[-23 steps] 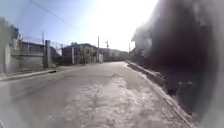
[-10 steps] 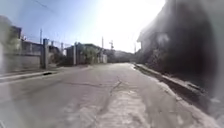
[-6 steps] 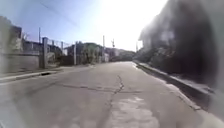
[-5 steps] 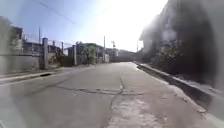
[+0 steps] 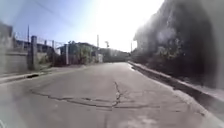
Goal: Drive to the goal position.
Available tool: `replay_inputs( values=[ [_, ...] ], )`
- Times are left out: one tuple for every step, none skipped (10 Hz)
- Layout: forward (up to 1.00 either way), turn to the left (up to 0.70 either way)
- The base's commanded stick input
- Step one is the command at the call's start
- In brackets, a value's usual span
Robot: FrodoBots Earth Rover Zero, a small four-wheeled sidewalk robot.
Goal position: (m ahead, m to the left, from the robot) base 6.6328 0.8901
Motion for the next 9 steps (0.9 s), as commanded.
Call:
replay_inputs(
  values=[
    [1.0, 0.0],
    [1.0, 0.0],
    [1.0, 0.0],
    [1.0, 0.0],
    [1.0, 0.0],
    [1.0, 0.0],
    [1.0, 0.0],
    [1.0, 0.0],
    [1.0, 0.0]
  ],
)
